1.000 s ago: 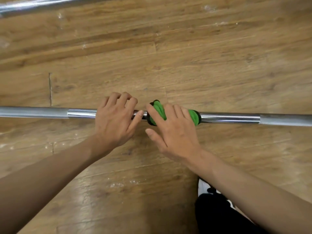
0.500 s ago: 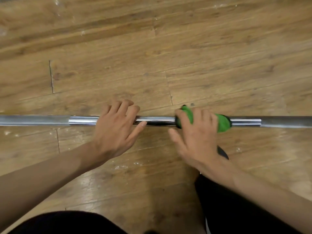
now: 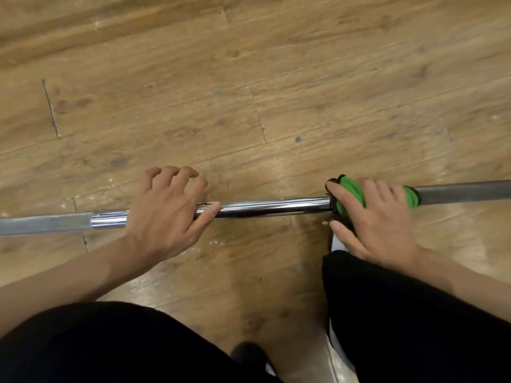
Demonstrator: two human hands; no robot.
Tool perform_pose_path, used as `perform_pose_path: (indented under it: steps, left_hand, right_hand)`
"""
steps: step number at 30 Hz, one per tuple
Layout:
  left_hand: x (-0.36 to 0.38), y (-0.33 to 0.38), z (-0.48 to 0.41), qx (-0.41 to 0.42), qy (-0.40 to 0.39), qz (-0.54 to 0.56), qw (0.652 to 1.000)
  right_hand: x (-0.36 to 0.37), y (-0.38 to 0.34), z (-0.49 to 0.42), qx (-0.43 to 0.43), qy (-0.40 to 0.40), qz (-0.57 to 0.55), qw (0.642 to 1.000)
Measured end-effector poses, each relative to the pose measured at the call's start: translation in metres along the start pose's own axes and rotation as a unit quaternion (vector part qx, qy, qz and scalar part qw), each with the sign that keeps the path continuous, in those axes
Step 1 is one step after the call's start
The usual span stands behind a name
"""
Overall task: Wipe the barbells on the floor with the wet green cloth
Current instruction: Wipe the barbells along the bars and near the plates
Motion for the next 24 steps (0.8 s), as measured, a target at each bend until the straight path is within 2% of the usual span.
perform_pose_path:
  steps: [2,7,10,15,20,24]
  left_hand:
    - [0.001,0.002,0.005,0.006,-0.002,-0.004,1.0]
    - [0.0,0.003,0.004,0.022,0.003,-0.01,1.0]
    - [0.0,-0.001,0.001,0.027,0.005,-0.022,0.999]
    - [-0.007,-0.008,-0.015,0.014,0.028,-0.009,0.999]
    - [-0.013,-0.014,-0.036,0.004,0.055,-0.009,0.998]
    - [-0.019,-0.017,-0.054,0.007,0.08,-0.008,0.997]
  right_hand:
    - [-0.001,-0.018,-0.008,0.016,-0.003,-0.014,1.0]
    - [-0.001,-0.108,-0.067,-0.084,0.034,-0.048,0.995]
    - [0.001,-0.139,-0.095,-0.108,0.039,-0.061,0.992]
    - [-0.003,-0.088,-0.084,-0.101,0.056,-0.039,0.992]
    - [-0.005,0.007,-0.049,-0.024,0.058,0.005,0.998]
    - [-0.011,0.011,-0.067,0.07,0.074,-0.023,0.995]
Point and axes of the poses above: each hand's wrist, its own z-axis away from the middle knuckle, its own x-axis out of the palm, y = z × x, the point moved 6 cm from there along -z, towards the middle knuckle, and after that the axes turned 9 degrees about -x, right-handed, at the moved point
